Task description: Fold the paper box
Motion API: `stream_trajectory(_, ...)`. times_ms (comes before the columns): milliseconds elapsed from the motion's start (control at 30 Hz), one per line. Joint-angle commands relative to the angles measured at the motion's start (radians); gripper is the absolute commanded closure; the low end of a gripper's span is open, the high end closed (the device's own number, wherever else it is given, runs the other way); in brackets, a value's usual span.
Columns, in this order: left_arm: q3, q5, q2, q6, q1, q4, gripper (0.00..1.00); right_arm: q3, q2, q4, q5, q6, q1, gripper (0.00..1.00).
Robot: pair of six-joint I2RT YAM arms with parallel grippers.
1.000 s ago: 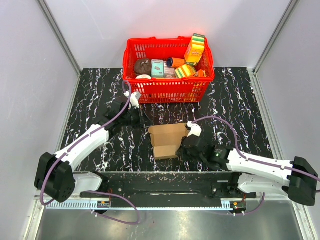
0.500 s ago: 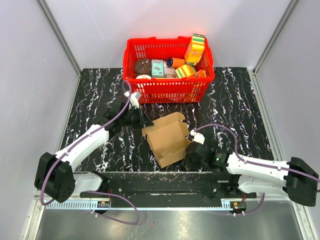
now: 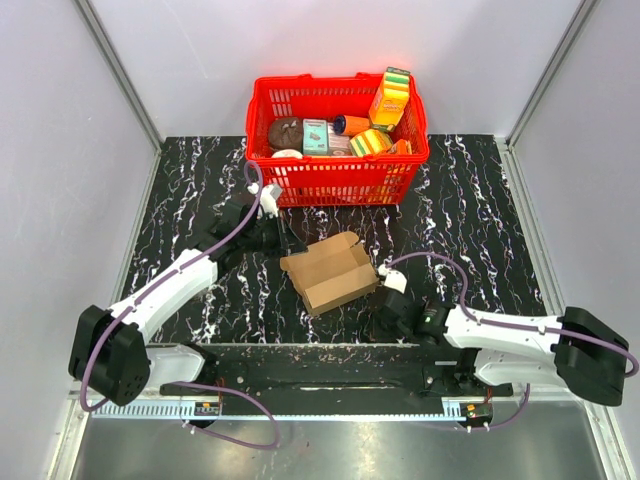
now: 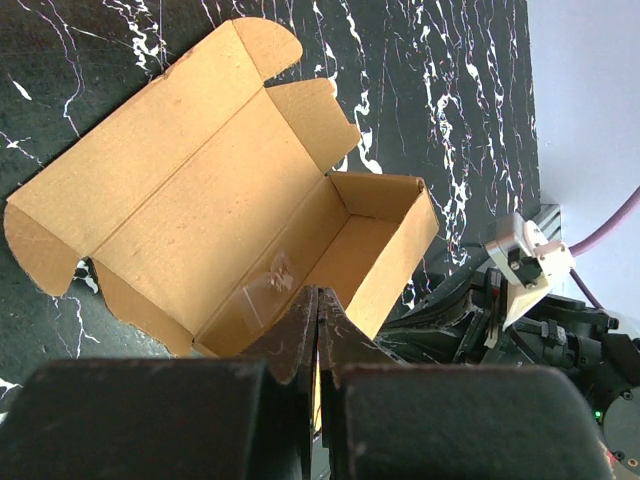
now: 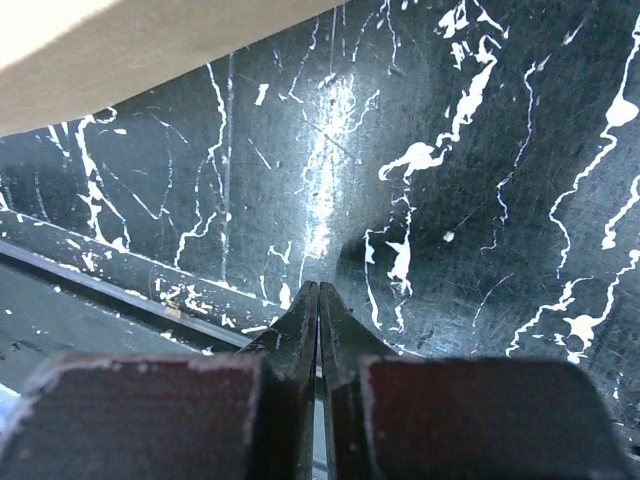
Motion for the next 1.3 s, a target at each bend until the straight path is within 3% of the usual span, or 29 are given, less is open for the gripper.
stream_trajectory(0, 0.01, -0.008, -0.03, -0.004, 0.0, 0.033, 1.0, 0.042, -0.075, 0.011, 0.01, -0.012, 0.003, 0.93)
stream_trajectory(200, 0.053, 0.012, 0.061, 0.017, -0.018, 0.05, 1.0, 0.111, -0.239, -0.089, 0.061, -0.021, 0.003, 0.88)
stream_trajectory(300, 0.094, 0.01, 0.129, 0.043, -0.055, 0.043, 1.0, 0.134, -0.234, -0.111, 0.07, -0.022, 0.005, 0.87)
stream_trajectory(467, 0.176, -0.01, 0.249, 0.077, -0.118, 0.007, 1.0, 0.139, -0.191, -0.121, 0.093, 0.017, 0.003, 0.92)
stream_trajectory(633, 0.199, -0.02, 0.313, 0.092, -0.163, -0.008, 1.0, 0.161, -0.317, -0.236, 0.191, 0.048, 0.003, 0.96)
stream_trajectory(800, 0.226, -0.034, 0.365, 0.098, -0.209, -0.023, 1.0, 0.148, -0.33, -0.281, 0.165, 0.057, 0.003, 0.96)
stream_trajectory(1067, 0.243, -0.057, 0.394, 0.085, -0.258, -0.043, 1.0, -0.054, -0.351, -0.073, 0.191, 0.188, 0.003, 1.0)
stream_trajectory(1267, 0.24, -0.068, 0.381, 0.069, -0.284, -0.049, 1.0, -0.247, -0.326, 0.274, 0.173, 0.33, 0.003, 1.0)
